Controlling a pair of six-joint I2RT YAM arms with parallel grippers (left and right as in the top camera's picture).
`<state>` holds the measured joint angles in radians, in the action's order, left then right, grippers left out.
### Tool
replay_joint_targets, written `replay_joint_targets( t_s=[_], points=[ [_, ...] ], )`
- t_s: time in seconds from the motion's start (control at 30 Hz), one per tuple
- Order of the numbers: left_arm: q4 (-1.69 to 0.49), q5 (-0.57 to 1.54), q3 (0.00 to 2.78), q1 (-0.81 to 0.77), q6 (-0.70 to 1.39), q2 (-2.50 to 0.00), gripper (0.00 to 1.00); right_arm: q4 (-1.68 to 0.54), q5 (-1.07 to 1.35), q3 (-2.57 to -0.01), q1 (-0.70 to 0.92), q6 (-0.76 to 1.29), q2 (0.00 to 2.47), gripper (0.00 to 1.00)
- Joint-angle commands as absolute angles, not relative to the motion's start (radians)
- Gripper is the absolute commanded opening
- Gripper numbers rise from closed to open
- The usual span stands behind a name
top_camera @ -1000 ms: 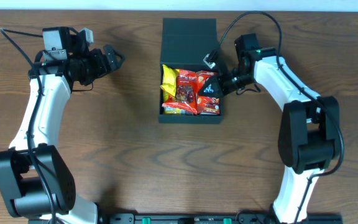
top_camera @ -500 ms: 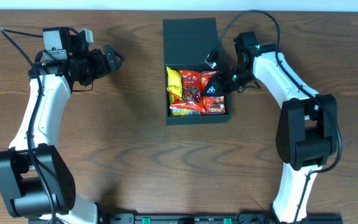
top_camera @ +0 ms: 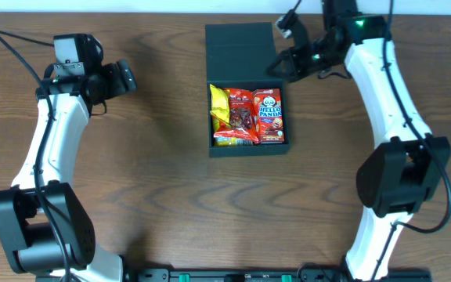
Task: Pack container
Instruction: 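Raise the right arm out of the box to the upper right, then grasp the yellow Julie's Le-mond pack with the left gripper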
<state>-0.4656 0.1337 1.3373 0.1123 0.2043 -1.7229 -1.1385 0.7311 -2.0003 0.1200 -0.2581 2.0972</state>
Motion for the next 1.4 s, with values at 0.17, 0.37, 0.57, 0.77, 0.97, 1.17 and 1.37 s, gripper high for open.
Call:
replay_joint_targets(
  t_s=[0.17,0.37,0.57,0.77,0.97,1.17,1.37],
  points=[
    [-0.306,-0.214,1.344,0.12,0.057,-1.845,0.95,-1.147,0.722,-2.014,0.067,-0.276,2.081,0.01],
    [-0.161,-0.289,1.345,0.134,0.231,-2.003,0.95,-1.17,0.721,-2.014,0.064,-0.258,2.081,0.01],
    [-0.061,-0.182,1.353,0.194,0.345,-2.104,0.95,-1.187,0.702,-2.014,0.064,-0.231,2.081,0.01],
    [-0.055,-0.05,1.423,0.227,0.344,-2.169,0.95,-1.185,0.677,-2.014,0.065,-0.205,2.081,0.01],
    [-0.057,-0.033,1.467,0.21,0.336,-2.182,0.95,-1.174,0.677,-2.014,0.065,-0.194,2.081,0.02],
    [-0.08,-0.031,1.469,0.205,0.292,-2.183,0.95,-1.161,0.677,-2.014,0.065,-0.194,2.081,0.01],
    [-0.074,-0.031,1.469,0.202,0.254,-2.195,0.95,-1.143,0.677,-2.014,0.065,-0.194,2.081,0.01]
  ],
)
